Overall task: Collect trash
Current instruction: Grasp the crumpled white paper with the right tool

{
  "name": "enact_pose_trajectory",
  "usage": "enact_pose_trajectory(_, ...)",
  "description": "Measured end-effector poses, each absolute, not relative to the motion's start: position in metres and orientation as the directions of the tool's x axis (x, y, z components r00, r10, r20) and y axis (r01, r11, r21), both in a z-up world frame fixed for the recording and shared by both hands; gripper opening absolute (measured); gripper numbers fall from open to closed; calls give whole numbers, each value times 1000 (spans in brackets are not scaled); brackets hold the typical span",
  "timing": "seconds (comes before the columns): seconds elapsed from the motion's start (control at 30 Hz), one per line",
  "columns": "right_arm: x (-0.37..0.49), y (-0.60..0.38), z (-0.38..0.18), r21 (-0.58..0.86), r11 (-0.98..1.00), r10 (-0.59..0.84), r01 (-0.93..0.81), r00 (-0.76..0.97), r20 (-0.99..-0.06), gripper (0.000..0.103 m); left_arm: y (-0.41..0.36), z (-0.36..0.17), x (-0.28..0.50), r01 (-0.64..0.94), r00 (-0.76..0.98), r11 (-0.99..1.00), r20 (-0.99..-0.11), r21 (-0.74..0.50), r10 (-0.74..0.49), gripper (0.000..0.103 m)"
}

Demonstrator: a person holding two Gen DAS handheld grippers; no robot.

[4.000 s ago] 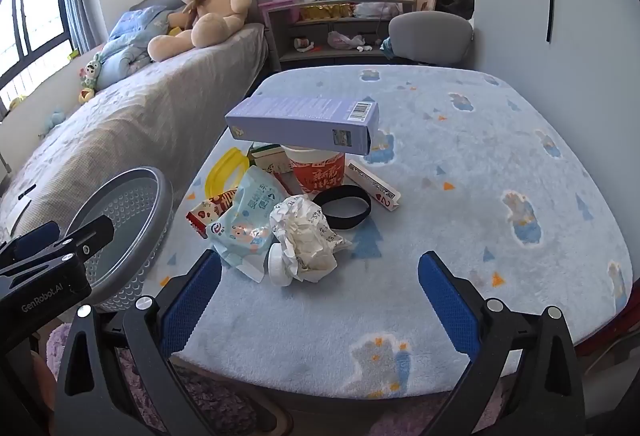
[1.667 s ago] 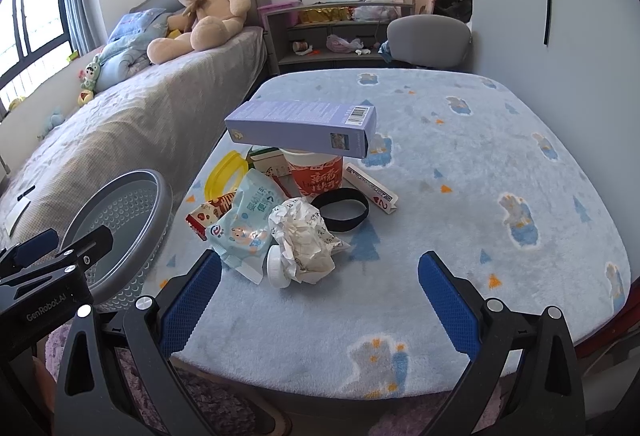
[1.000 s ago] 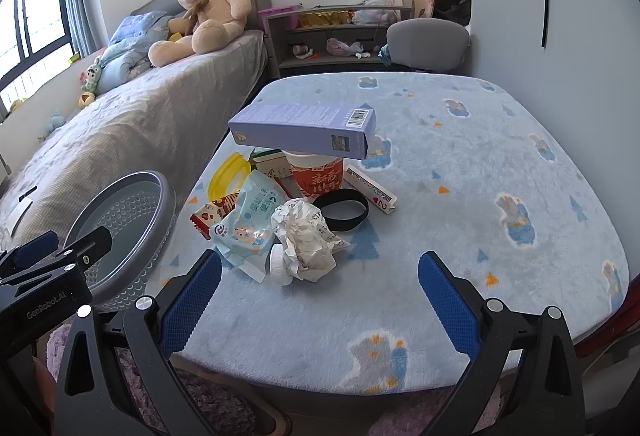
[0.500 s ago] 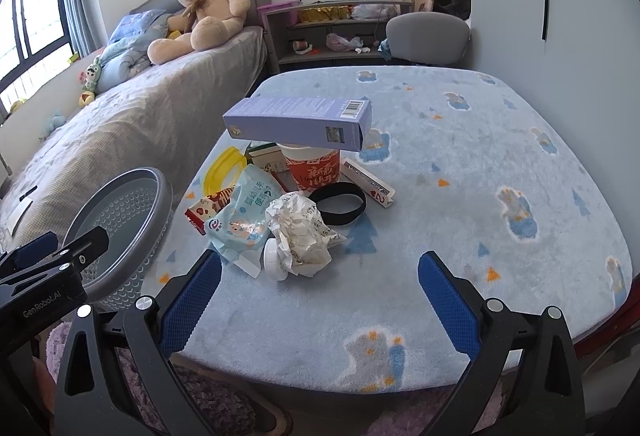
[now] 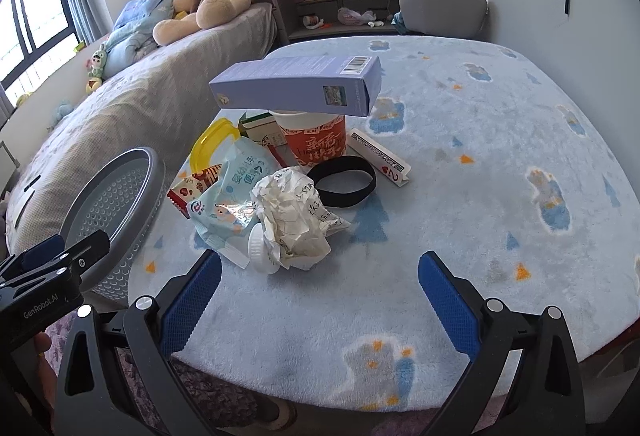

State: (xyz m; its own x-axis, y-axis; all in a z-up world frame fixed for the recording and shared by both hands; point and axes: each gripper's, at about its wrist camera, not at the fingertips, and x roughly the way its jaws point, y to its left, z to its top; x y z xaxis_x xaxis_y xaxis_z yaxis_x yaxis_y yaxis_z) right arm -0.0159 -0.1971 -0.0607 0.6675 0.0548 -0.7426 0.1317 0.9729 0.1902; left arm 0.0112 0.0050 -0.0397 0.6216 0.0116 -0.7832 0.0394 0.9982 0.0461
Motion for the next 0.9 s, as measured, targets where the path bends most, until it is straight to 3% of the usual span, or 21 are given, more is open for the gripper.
enact_pose_trajectory(0.37,25,-195,-71,218,970,95,111,649,-755,93,6,-54,22,41,601,998,-799,44,11,86)
enact_pose_trajectory(0.9,47,-195,-92,233,967,137,98,572,-809,68,1,-62,27,47,582,998,-813,48,12,86)
